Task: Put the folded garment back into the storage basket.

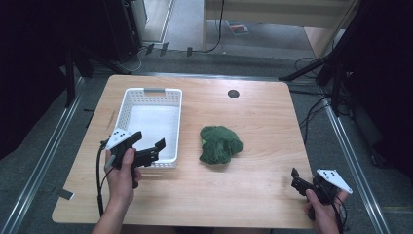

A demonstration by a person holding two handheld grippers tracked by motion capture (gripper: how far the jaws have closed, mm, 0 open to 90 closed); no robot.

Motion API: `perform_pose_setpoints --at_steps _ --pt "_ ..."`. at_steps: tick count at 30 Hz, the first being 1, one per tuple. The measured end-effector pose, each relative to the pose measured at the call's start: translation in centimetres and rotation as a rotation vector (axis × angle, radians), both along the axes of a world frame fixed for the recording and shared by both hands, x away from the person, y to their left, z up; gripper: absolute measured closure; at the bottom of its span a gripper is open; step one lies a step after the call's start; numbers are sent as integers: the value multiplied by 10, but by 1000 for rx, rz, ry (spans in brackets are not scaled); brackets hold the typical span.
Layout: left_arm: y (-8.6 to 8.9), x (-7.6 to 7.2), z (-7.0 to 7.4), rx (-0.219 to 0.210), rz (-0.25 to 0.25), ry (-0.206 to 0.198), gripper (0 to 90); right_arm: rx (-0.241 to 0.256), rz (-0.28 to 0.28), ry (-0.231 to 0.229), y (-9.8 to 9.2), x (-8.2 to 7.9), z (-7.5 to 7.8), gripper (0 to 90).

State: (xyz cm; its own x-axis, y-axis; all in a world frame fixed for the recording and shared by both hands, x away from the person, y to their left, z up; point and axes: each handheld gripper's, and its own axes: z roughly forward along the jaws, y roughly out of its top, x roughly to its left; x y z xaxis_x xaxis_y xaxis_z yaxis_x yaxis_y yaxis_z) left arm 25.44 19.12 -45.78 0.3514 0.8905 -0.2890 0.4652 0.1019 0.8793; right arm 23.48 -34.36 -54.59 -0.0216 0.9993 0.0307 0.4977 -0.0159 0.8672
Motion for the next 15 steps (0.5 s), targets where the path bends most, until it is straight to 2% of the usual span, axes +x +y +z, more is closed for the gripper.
perform_pose_setpoints --at_steps 6,15 --pt "-26 7 -4 9 -36 15 71 2 1 -1 0 0 0 82" --pt "-49 11 -4 7 -67 14 71 3 4 -1 0 0 0 82"
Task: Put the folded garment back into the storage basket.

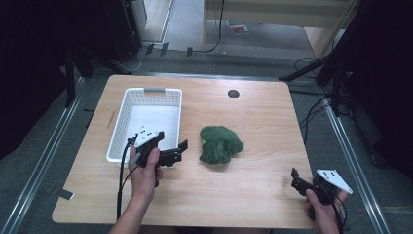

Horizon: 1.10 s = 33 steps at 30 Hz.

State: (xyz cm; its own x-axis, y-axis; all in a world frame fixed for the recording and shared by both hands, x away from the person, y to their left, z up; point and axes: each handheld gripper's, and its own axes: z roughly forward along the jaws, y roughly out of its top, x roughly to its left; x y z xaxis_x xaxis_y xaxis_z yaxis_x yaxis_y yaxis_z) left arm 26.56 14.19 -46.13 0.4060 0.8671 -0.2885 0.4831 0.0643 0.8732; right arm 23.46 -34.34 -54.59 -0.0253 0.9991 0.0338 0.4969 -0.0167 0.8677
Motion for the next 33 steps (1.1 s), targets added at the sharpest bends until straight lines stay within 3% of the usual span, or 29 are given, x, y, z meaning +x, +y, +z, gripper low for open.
perform_pose_setpoints --at_steps 9,19,33 --pt "-22 3 1 4 -19 2 70 -1 3 -1 0 0 0 82" --pt "-43 5 0 24 -56 10 5 -5 1 -11 0 -1 0 82" --pt "-76 6 -9 45 -109 24 0 -5 14 -27 1 -3 0 13"
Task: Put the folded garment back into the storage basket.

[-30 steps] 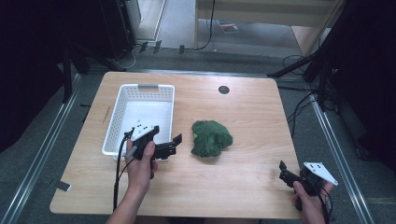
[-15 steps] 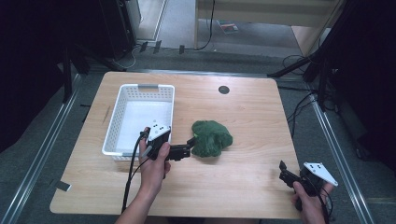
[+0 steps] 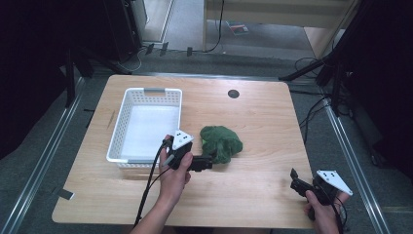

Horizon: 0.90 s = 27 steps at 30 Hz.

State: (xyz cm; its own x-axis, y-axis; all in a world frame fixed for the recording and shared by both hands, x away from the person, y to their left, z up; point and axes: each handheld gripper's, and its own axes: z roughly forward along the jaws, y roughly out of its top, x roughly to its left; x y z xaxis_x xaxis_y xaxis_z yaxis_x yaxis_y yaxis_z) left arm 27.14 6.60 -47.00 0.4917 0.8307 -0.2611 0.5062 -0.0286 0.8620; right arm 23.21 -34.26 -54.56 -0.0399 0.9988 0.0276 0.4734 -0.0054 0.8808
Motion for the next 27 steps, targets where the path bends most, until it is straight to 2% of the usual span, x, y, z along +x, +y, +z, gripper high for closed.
perform_pose_setpoints --at_steps 4,10,14,17,18,22,24,27 --pt "-14 1 -5 12 -20 9 0 -1 2 1 0 0 0 12" --pt "-26 4 -13 25 -25 23 0 -5 5 5 0 1 0 25" --pt "-36 9 -21 48 -21 34 0 -3 3 3 0 1 0 26" --pt "-42 13 -29 69 -12 41 0 6 -13 5 -1 1 0 25" --pt "-45 17 -33 75 7 47 0 10 -10 9 -1 1 0 25" --pt "-50 22 -39 83 25 58 0 6 9 14 -1 1 0 25" --pt "-53 27 -44 108 45 71 0 8 7 13 -1 1 0 25" --pt "-55 30 -48 117 57 83 0 13 4 13 -1 1 0 25"
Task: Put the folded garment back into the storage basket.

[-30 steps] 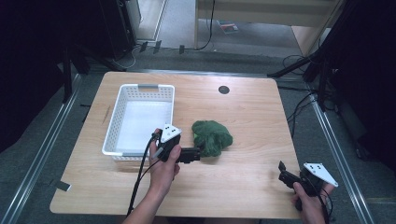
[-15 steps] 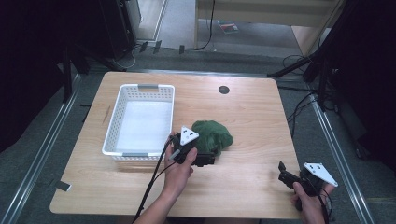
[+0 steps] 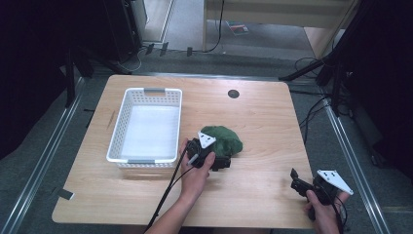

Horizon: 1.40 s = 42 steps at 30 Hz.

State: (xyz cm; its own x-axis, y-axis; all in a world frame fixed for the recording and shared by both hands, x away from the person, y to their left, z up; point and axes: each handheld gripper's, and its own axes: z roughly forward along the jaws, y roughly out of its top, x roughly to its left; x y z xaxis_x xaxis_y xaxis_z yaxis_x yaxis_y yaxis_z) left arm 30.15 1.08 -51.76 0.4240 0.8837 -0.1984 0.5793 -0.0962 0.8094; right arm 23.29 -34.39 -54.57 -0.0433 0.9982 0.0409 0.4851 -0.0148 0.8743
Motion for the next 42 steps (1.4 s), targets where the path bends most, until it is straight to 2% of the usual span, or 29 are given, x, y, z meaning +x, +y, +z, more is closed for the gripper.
perform_pose_setpoints --at_steps 5,6,14,27,32,34,39,42 --pt "-5 8 -7 27 25 19 0 0 1 1 0 0 0 25" --pt "-6 11 -10 36 44 19 0 1 1 0 0 0 0 25" --pt "-9 21 -21 42 62 54 0 2 2 0 0 0 0 26" --pt "-14 24 -33 76 58 103 0 1 -6 -4 0 0 0 39" --pt "-16 23 -33 94 57 103 0 1 -7 -2 0 0 0 43" --pt "-17 22 -33 117 46 100 0 1 -6 -1 0 0 0 44" --pt "-17 18 -32 134 36 80 104 -5 -5 0 0 1 0 46" --pt "-15 18 -31 119 27 82 190 -5 -7 0 0 1 0 48"
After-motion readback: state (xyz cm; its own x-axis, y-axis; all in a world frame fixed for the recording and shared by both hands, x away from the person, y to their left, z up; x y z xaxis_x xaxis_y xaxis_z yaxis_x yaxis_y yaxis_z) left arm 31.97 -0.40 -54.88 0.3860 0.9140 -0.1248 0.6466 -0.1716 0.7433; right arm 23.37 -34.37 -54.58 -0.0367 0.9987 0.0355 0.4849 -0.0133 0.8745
